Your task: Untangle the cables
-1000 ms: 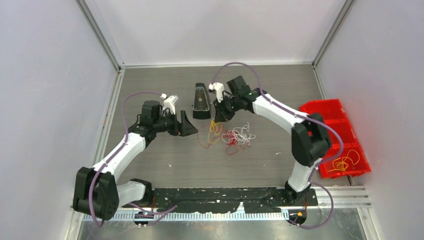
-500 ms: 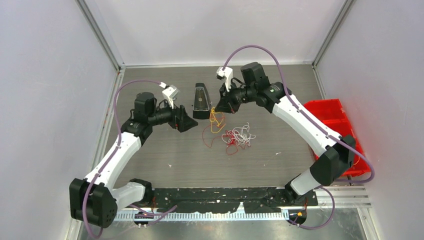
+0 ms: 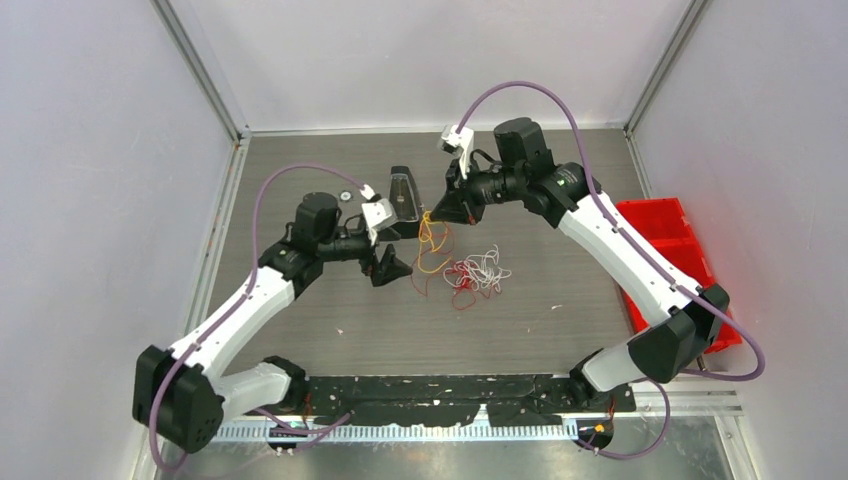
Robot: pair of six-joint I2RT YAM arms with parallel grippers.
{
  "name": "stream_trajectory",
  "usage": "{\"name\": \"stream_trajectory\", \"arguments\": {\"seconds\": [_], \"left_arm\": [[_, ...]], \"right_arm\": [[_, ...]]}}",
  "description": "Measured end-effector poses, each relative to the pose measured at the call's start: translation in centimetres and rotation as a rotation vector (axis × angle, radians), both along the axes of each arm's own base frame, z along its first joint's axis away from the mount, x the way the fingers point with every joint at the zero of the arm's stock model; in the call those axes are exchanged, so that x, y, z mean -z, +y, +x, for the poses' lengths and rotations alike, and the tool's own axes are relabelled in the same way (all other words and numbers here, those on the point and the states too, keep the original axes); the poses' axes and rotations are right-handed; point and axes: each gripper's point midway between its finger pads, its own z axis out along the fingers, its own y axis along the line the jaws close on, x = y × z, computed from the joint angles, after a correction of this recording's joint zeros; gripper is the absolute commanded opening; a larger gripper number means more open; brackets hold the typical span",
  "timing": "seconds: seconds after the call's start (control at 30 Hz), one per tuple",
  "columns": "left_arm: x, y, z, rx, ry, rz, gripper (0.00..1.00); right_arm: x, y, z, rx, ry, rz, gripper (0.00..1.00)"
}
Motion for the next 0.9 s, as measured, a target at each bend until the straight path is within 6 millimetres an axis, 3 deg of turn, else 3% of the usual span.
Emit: {"name": "stream_trajectory", "arguments": {"seconds": [0.13,0.3,0.4,0.43,0.47,0.5,0.6,0.67,0.83,0.9], "left_arm": [[3.1,-0.7,1.0,0.002,0.048,0.069,0.79],[5.3,-2.2,0.1,0.057,0.099,0.107,0.67],[5.4,-2.9,0.0,0.062,0.116,0.093,0.39],[5.3,-3.1,0.1,0.060,0.127,0.082,0.26],[5.3,-3.2,0.2,0.055,0.131,0.073,0.06],[5.1,-3.4,0.3,0.046,0.144,0.061,0.00],[4.8,-3.1,0.5,0.017,0.171,0.038,0.00],[5.0,-2.4,0.6,-0.009,0.183,0.038,0.00],[6.6,1.4,0.8,-0.110,0.216,0.094,0.00],[7.2,2.5,0.8,-0.131,0.223,0.128,0.00]], "right_arm": [[-0.4,0.1,-0.5,-0.011,0.017,0.016,0.05],[-1.2,-0.2,-0.9,-0.014,0.033,0.049,0.05],[-1.6,-0.3,-1.1,-0.017,0.062,0.078,0.05],[-1.7,-0.5,-0.9,-0.009,0.073,0.088,0.05],[-1.7,-0.7,-0.7,-0.004,0.089,0.098,0.06],[-1.6,-1.1,-0.5,0.005,0.106,0.107,0.06],[-1.2,-2.8,0.9,0.053,0.161,0.133,0.08],[-0.7,-5.1,2.5,0.119,0.196,0.152,0.10],[0.2,-11.8,6.2,0.307,0.265,0.203,0.12],[0.1,-13.6,6.8,0.352,0.266,0.219,0.12]]}}
